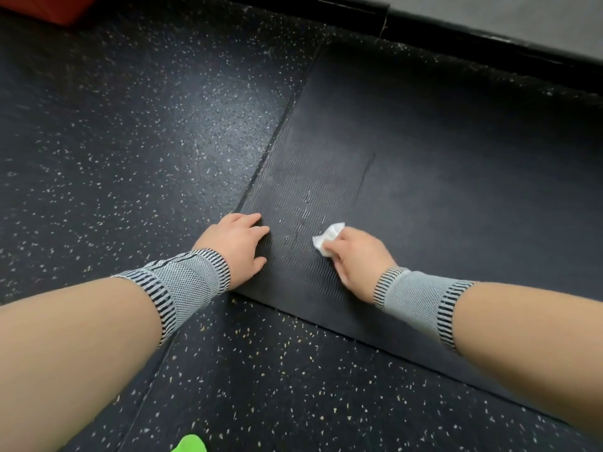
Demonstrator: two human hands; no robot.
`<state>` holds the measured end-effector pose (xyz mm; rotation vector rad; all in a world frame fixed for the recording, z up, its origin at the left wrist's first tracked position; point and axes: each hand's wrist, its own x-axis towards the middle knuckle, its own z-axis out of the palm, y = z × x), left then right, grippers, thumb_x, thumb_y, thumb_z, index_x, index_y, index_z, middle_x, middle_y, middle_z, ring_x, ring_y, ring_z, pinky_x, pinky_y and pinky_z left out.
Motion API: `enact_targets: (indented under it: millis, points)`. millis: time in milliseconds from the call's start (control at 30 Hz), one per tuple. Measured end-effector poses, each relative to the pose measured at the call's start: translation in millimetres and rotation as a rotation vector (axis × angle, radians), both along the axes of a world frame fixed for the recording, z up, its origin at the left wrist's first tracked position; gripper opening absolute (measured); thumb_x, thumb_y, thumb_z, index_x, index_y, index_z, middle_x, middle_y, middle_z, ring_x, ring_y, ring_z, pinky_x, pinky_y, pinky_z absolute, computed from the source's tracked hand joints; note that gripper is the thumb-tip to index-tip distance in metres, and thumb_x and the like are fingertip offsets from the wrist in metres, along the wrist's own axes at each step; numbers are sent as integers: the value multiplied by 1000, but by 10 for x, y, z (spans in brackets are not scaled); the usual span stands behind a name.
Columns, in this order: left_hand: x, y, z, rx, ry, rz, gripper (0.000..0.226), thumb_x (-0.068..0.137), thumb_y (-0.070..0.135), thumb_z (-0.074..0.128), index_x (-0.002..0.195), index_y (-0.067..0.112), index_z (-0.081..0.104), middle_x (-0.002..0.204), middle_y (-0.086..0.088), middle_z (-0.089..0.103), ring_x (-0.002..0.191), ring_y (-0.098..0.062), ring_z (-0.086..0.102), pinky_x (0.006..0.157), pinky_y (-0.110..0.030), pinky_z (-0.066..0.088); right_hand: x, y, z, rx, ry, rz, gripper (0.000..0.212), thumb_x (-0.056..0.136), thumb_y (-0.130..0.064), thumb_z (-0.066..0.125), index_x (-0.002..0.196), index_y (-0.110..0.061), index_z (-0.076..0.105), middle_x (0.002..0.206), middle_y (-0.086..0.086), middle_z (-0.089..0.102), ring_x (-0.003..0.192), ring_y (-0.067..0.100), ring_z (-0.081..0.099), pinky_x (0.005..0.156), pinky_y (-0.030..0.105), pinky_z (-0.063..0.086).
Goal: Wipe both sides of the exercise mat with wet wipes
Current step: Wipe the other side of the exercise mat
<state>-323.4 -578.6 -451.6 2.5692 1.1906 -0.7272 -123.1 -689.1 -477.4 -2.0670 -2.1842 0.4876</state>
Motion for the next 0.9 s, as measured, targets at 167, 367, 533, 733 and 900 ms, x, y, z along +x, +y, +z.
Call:
enact_targets:
  millis: [167, 367, 533, 733, 900]
  points:
    - [-3, -16, -12, -23, 9, 13, 65, 97, 47, 50, 153, 27, 27, 163, 3, 14, 147, -23, 17, 117, -44, 29, 281, 265, -82, -4, -73, 187, 18, 72, -6, 70, 90, -10, 67, 87, 12, 55, 77, 33, 56, 61, 33, 44]
    - [-17, 7, -16, -17, 12, -11, 66, 96, 49, 50, 153, 27, 26, 163, 4, 14, 146, -23, 18, 116, -44, 31, 300, 437, -97, 88, -121, -280, 29, 92, -14, 46, 118, -15, 60, 120, 12, 49, 103, 29, 51, 76, 28, 36]
    - [-42, 3, -33, -27, -9, 0, 66, 96, 49, 50, 153, 28, 26, 163, 5, 13, 147, -23, 17, 116, -44, 30, -29, 202, -137, 25, 59, 169, 28, 95, -13, 44, 117, -16, 61, 114, 10, 50, 99, 27, 49, 77, 25, 35]
    - [-42, 9, -49, -23, -9, -6, 66, 96, 49, 50, 153, 28, 25, 163, 5, 14, 146, -23, 17, 116, -43, 30, 304, 628, -105, 106, -89, -231, 21, 91, -22, 51, 108, -17, 63, 112, 10, 54, 99, 29, 52, 73, 28, 33]
    - [-61, 25, -69, -23, -36, -4, 67, 95, 50, 52, 153, 29, 26, 162, 7, 15, 146, -21, 18, 116, -42, 30, -195, 365, -113, 25, -6, 117, 27, 95, -15, 43, 117, -16, 60, 114, 9, 50, 101, 27, 48, 74, 27, 32]
